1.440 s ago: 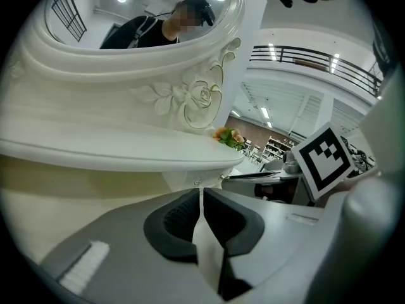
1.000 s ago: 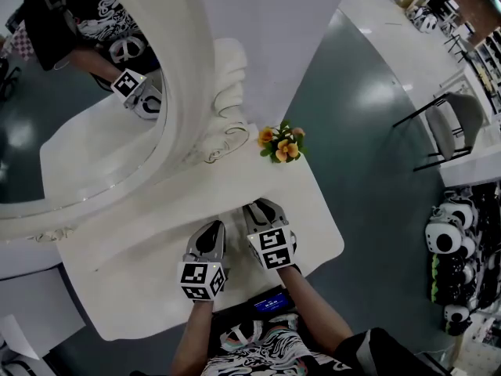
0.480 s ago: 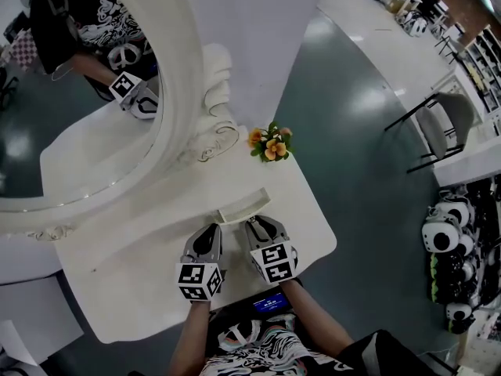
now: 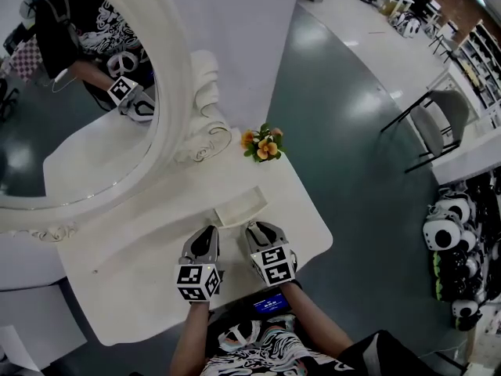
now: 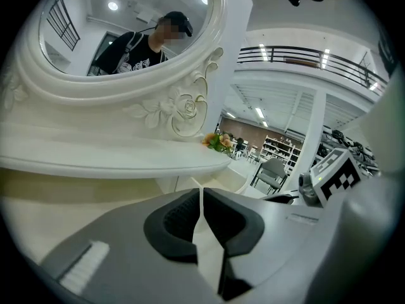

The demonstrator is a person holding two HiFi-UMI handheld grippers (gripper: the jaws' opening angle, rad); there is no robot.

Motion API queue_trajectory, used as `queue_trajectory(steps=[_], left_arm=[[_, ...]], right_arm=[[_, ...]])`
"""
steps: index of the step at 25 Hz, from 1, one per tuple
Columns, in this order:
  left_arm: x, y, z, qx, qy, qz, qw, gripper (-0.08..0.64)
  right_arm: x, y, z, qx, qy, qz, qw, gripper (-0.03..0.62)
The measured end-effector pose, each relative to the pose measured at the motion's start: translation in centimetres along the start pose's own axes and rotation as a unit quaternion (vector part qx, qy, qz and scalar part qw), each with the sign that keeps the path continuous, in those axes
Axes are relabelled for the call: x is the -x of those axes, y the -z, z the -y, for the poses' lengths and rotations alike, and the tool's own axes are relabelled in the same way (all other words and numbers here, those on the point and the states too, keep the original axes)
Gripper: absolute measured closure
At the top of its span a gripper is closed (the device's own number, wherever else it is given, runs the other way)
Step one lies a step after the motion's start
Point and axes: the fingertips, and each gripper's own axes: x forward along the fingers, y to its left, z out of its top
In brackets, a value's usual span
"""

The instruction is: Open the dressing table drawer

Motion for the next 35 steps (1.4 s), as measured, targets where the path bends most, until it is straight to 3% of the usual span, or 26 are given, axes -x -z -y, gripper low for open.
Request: queue_trajectory(steps=[3,6,16,35], left_arm=[[0.5,-0.6,0.0,-0.004,-0.002,0.008,1.0000,0.540],[1.2,-1.6,0.4,-0.011,0.000,0.021,0.9997,0.540],[3.8,-5.4,3.4,-0.038,0.025,0.074,0.9962,0.541],[4.0,-5.5,4.0,-0.046,0.030,0.076,0.9956,0.545]], right_arm=[[1.2,0.9,0.4,-0.013,0.010,-0.005,1.000,0.497],[3.1,0.2,0.7,-0.019,0.026,0.016,0.999,0.589],[8.2,-4.1,0.0,-0.013,0.044,0.102,0.994,0.591],[9.0,-4.6,-0.2,-0.007,0.048,0.112,0.992,0.591]])
